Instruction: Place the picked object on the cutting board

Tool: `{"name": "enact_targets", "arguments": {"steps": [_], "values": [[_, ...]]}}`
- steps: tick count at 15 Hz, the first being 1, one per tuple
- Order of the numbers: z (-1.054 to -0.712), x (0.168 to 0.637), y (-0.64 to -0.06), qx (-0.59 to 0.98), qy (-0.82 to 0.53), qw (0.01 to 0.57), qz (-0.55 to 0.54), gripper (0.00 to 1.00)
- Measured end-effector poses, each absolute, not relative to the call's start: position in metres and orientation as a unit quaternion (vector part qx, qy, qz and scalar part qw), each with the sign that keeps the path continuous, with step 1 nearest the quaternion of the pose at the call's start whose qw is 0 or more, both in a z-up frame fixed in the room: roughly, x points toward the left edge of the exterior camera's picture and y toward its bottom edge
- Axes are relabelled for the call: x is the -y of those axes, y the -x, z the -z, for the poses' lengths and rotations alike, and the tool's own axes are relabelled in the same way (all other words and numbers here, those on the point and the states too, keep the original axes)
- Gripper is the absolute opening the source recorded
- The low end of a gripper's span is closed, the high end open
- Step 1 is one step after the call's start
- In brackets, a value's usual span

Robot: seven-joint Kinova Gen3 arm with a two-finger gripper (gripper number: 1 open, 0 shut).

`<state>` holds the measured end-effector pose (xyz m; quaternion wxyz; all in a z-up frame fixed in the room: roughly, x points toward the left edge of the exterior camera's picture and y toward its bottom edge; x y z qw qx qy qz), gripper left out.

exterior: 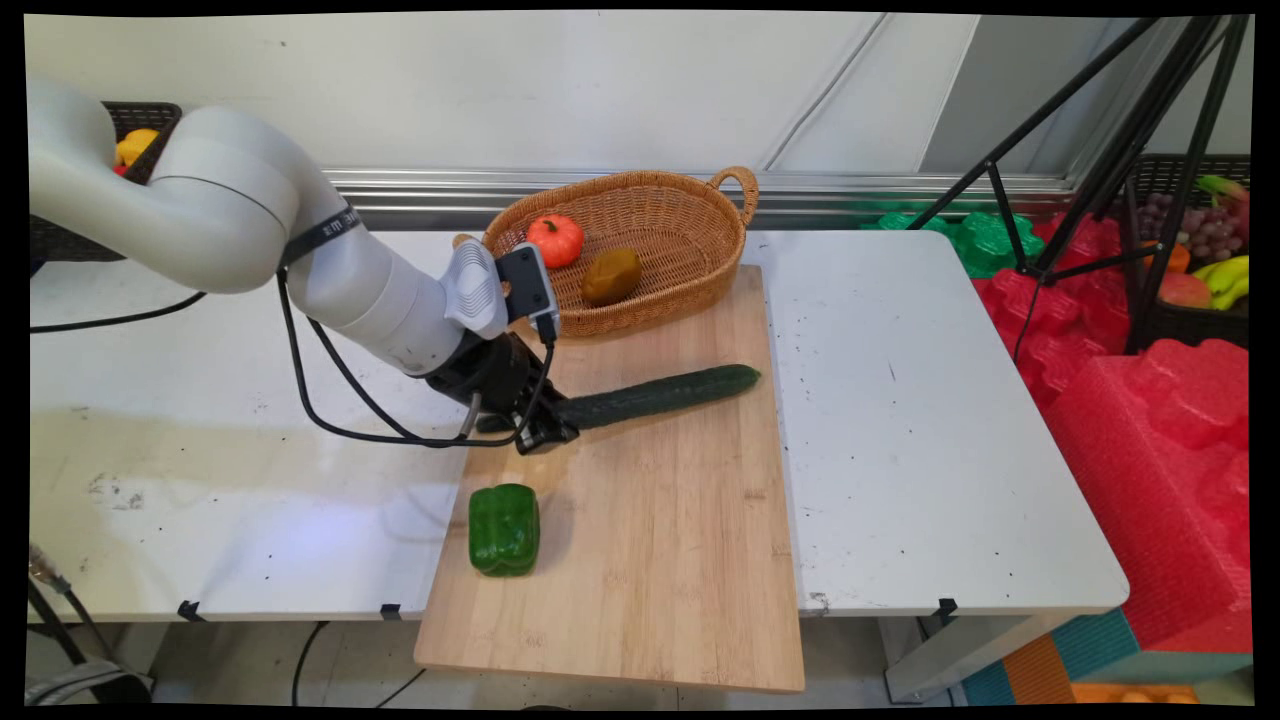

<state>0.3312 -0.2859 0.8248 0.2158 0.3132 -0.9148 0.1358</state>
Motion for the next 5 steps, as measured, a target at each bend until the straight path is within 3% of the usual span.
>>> {"name": "enact_targets", "arguments": {"steps": [1, 5], "values": [[-0.8227, 0.2872, -0.3315, 0.915, -0.312, 0.216, -0.135, 1.0], [-0.8187, 0.2894, -0.3324, 0.916, -0.31, 0.218, -0.133, 1.0]]}}
